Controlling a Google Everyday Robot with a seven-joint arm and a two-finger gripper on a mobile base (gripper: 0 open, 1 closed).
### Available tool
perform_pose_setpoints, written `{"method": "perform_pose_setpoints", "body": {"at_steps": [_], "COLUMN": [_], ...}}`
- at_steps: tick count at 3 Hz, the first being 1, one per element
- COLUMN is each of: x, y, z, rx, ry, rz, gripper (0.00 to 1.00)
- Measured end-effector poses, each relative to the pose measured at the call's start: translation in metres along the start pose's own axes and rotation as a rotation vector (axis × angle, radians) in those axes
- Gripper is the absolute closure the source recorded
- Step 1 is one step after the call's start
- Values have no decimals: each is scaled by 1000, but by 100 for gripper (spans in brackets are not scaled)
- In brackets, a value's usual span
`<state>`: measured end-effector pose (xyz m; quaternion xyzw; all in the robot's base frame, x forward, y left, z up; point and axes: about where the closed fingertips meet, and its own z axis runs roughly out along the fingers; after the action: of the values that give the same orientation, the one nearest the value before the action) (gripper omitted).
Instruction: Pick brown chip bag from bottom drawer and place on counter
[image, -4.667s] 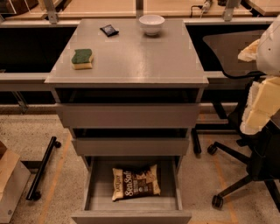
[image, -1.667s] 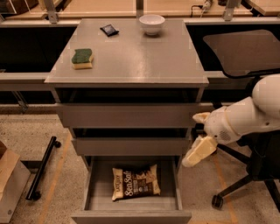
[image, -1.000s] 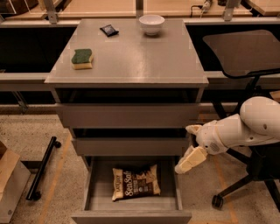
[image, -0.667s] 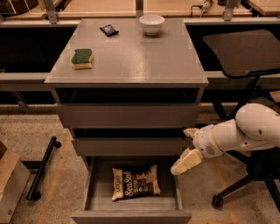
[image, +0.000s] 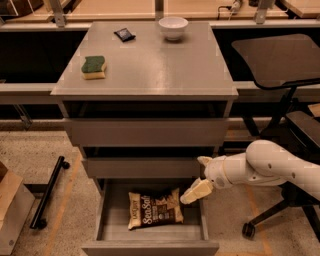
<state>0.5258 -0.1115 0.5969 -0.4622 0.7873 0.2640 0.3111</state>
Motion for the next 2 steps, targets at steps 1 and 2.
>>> {"method": "perform_pose_setpoints", "body": {"at_steps": [1,2], "x": [27,27], "y": [-9,-9], "z": [52,52], "rx": [-7,-7], "ry": [-19,-19], "rz": [21,21], "gripper": [0,0]}}
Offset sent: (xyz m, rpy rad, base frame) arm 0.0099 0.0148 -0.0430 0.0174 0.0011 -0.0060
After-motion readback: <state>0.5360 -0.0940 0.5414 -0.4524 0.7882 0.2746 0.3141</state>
